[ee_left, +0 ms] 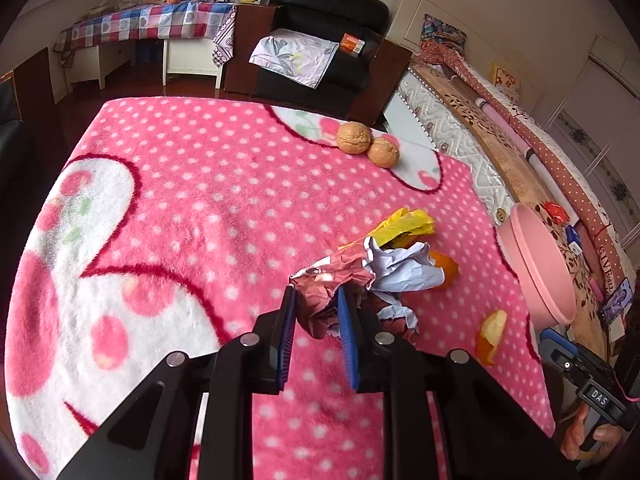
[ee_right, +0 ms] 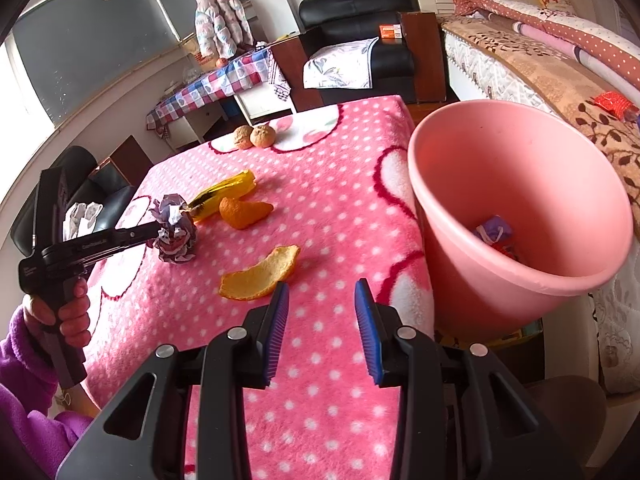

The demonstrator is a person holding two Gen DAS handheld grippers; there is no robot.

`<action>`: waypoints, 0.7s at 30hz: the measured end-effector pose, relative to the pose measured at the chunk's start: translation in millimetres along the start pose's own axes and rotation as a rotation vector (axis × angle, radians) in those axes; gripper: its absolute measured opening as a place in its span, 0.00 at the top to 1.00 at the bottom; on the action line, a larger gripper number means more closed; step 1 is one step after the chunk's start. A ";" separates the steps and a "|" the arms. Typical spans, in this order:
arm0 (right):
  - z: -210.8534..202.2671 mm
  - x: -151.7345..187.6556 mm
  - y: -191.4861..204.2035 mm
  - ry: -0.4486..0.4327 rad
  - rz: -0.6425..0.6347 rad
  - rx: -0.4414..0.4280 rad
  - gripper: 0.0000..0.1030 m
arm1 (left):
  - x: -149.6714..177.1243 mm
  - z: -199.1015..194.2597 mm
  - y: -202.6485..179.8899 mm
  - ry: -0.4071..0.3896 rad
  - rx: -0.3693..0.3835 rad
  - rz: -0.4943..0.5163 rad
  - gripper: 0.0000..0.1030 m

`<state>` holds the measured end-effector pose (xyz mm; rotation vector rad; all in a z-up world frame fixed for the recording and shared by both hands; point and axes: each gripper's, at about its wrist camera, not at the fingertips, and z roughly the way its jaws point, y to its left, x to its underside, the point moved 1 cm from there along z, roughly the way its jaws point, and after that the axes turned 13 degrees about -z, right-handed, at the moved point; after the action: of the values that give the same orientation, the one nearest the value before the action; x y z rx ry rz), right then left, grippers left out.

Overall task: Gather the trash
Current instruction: 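Grasp the orange peel with the right tool while the left tool holds the foil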

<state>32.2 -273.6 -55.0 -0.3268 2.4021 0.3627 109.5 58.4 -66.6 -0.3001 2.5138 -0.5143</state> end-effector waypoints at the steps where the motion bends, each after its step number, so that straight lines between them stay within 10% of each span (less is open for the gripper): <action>1: 0.5 -0.6 0.5 0.001 -0.002 -0.001 0.66 | 0.3 -2.7 -0.4 -0.002 0.001 -0.002 0.81; 21: 36.0 -16.9 6.4 0.047 0.059 -0.127 0.66 | 5.0 -26.1 -1.7 -0.005 0.046 -0.032 0.82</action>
<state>63.8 -253.0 -69.1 -0.3255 2.4442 0.5412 91.0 63.1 -48.1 -0.3237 2.4924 -0.5821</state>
